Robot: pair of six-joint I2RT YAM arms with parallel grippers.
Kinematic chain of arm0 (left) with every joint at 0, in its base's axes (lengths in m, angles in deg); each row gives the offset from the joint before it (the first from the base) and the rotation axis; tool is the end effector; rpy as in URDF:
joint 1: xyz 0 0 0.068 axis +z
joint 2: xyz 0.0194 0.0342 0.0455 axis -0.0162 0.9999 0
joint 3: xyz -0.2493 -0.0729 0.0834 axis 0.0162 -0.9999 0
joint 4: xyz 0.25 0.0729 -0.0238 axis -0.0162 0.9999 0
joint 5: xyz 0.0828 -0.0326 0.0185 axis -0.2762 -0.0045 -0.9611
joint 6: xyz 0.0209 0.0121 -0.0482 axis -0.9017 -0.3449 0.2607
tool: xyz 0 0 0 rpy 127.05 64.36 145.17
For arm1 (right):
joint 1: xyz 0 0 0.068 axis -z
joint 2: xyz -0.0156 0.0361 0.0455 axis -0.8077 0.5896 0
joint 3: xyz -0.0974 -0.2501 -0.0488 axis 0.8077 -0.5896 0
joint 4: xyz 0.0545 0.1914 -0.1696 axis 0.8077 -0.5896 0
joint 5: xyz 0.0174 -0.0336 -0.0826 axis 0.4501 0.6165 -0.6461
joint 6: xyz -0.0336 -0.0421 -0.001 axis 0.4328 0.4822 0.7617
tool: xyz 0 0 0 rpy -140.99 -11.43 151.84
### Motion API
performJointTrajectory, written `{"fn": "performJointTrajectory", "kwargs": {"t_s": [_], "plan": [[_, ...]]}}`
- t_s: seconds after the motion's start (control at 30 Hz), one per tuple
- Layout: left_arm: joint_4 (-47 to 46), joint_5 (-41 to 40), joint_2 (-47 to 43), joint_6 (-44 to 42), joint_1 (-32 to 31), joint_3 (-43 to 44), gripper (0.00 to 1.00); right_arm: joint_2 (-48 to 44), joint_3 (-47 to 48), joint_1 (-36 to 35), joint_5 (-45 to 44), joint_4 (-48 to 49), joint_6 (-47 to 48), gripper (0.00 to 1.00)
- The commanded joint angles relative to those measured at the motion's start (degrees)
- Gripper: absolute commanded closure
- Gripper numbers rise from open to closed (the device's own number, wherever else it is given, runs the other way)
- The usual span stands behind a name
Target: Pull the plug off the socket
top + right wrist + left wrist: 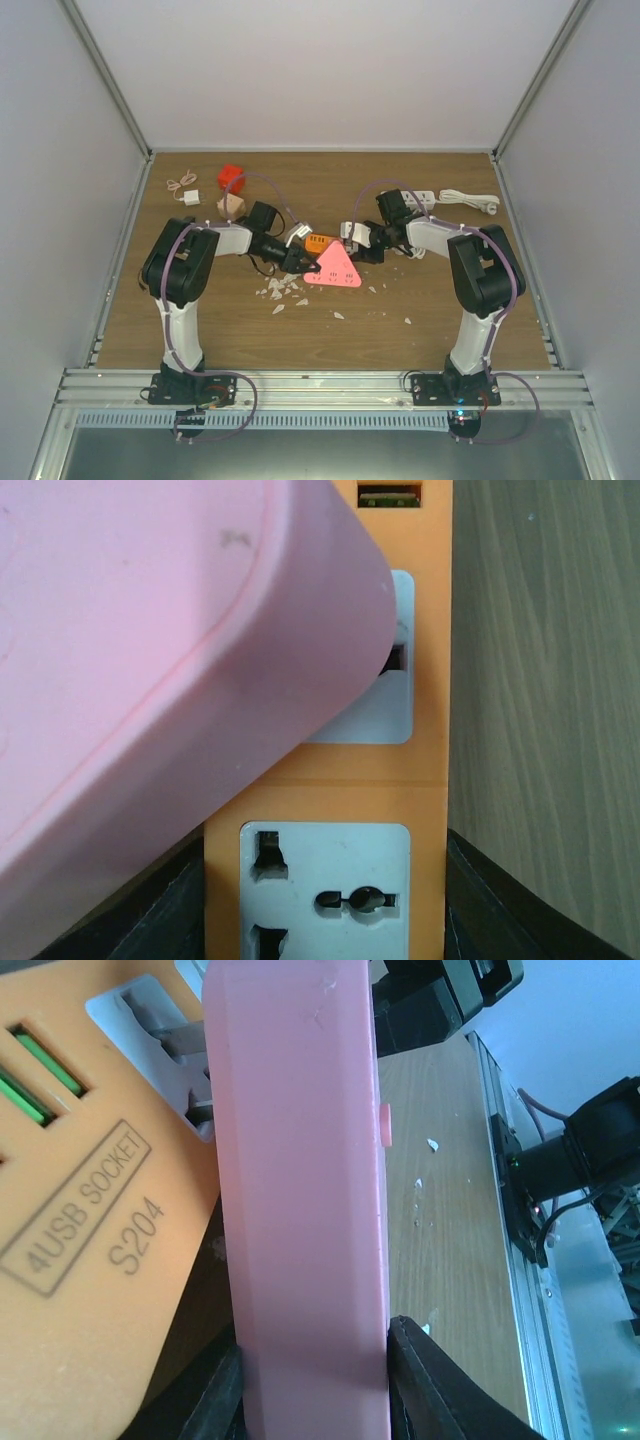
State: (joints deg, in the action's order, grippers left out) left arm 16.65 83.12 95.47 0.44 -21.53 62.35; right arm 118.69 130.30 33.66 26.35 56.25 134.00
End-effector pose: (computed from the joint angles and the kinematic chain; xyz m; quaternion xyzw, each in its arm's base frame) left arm 0.3266 -0.1570 0.1159 0.3599 0.7560 -0.5249 0.1529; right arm 0.3385 0.1437 0.1432 -0.6360 0.6920 0.1654 0.2989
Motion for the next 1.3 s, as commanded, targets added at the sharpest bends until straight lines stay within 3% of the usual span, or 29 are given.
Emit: {"fn": "performJointTrajectory", "kwargs": {"t_s": [0.0, 0.2, 0.37, 0.57, 0.73, 0.97, 1.27], "plan": [[0.08, 4.97, -4.94, -5.67, -1.86, -3.46, 1.00, 1.40, 0.40, 3.01, -5.74, -1.22, -1.18, 0.85], [-0.68, 5.64, -7.77, -8.12, -0.82, -6.13, 1.00, 0.74, -1.80, 4.10, -6.06, -1.38, -0.68, 0.85], [2.62, 6.31, -5.21, -12.27, -2.09, -1.77, 1.00, 1.10, -0.98, 3.76, -5.59, -0.67, -1.99, 0.85], [1.91, 8.91, -0.58, -4.36, -2.94, 2.93, 1.00, 0.98, 0.39, 1.80, -8.91, 2.19, -5.28, 0.85], [-2.06, 12.35, 0.72, 3.23, -2.85, 1.66, 1.00, 0.71, 0.35, 0.87, -11.85, 4.13, -7.35, 0.85], [1.58, 16.65, 2.08, 2.49, -3.09, 4.28, 1.00, 0.99, -0.40, 0.36, -14.92, 6.24, -7.83, 0.85], [0.43, 12.17, 2.57, 5.23, -4.54, 4.41, 1.00, 0.45, -1.45, -0.36, -20.62, 10.31, -9.22, 0.85]]}}
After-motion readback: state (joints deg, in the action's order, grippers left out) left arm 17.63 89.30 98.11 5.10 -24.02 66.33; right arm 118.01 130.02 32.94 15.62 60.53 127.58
